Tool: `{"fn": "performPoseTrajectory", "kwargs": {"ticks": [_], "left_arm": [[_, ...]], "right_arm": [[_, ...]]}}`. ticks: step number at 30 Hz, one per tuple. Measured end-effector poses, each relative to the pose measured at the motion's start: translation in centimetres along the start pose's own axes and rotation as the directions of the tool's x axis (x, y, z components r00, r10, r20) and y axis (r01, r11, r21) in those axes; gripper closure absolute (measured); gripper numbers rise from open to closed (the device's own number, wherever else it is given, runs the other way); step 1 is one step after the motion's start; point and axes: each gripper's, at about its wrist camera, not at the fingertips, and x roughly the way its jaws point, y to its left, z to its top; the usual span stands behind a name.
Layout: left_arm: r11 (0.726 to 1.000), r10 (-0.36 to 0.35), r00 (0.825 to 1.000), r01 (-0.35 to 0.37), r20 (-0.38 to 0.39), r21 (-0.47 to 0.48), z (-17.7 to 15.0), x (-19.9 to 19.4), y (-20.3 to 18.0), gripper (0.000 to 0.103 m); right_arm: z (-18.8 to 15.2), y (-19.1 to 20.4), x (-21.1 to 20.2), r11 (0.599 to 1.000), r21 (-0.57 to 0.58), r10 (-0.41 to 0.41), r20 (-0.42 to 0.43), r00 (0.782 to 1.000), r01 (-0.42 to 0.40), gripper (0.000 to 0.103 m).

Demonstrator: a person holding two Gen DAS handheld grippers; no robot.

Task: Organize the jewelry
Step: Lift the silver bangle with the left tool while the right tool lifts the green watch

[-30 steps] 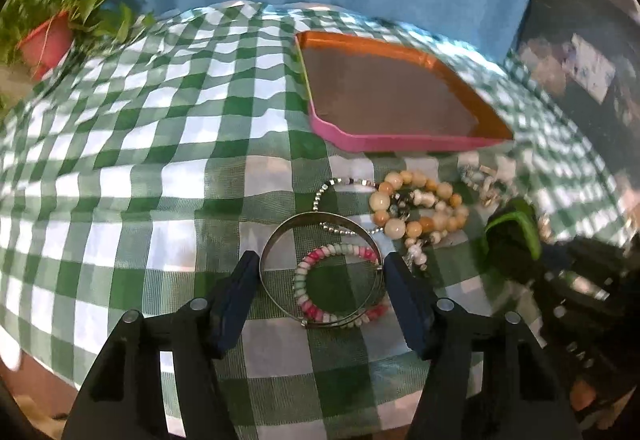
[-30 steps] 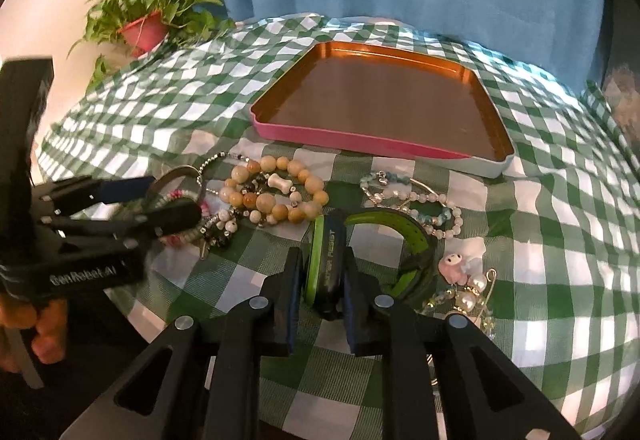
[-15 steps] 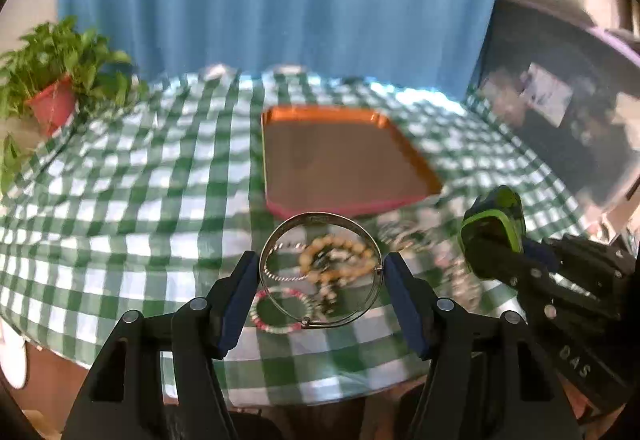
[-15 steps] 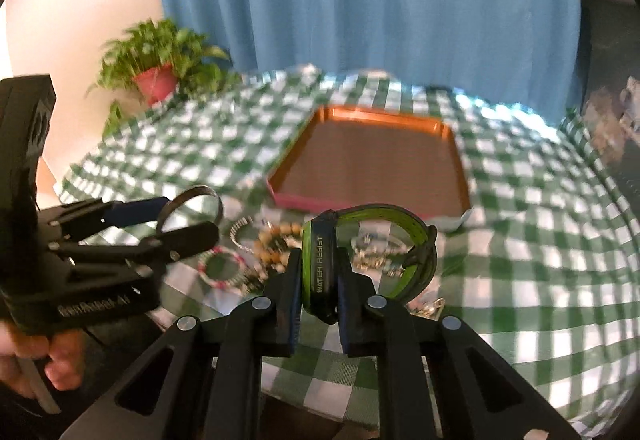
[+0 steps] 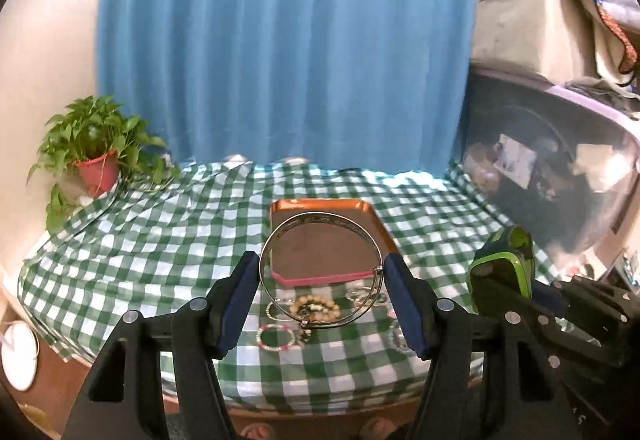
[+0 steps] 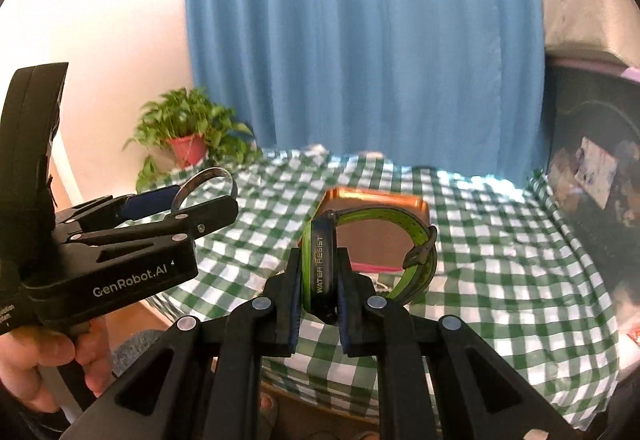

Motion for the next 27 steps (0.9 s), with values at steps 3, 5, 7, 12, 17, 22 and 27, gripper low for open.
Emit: {"fn": "performPoseTrajectory", "kwargs": {"ticks": [3, 5, 7, 12, 17, 22, 27], "left_arm": [[0.999, -0.01, 1.0, 0.01, 0.005, 0.034, 0.2, -0.9, -1.1, 0.039], [0.998, -0.027, 1.0, 0.027, -0.003, 0.051, 0.1, -0.9, -1.7, 0.039], [0.998, -0.039, 0.999, 0.039, -0.003, 0.059, 0.0, -0.9, -2.3, 0.039], [0.996, -0.062, 0.998, 0.064, -0.032, 0.069, -0.4, 1.1, -2.1, 0.039], [0.997, -0.07, 0.996, 0.071, -0.064, 0.024, -0.3, 5.0, -0.3, 0.039], [0.997, -0.075, 0.99, 0.075, -0.123, -0.007, -0.5, 10.4, 1.2, 0.039], [0.996, -0.087, 0.981, 0.083, -0.175, -0.032, -1.0, 16.1, 2.1, 0.039]], "right_arm": [[0.2, 0.1, -1.4, 1.0, 0.002, -0.002, 0.027, 1.0, 0.002, 0.09], [0.1, 0.0, -2.2, 1.0, 0.004, -0.006, 0.039, 0.999, 0.005, 0.09], [-0.1, -0.2, -2.4, 1.0, 0.009, -0.01, 0.038, 0.999, 0.01, 0.09], [-0.5, -1.2, -1.1, 0.999, 0.036, -0.021, 0.015, 1.0, 0.021, 0.09], [-0.5, -2.4, 2.1, 0.999, 0.034, -0.035, -0.026, 0.999, 0.036, 0.09], [-0.8, -4.3, 6.2, 0.998, 0.043, -0.047, -0.082, 0.996, 0.051, 0.09], [-1.1, -6.2, 10.6, 0.997, 0.049, -0.048, -0.132, 0.99, 0.054, 0.09]]}}
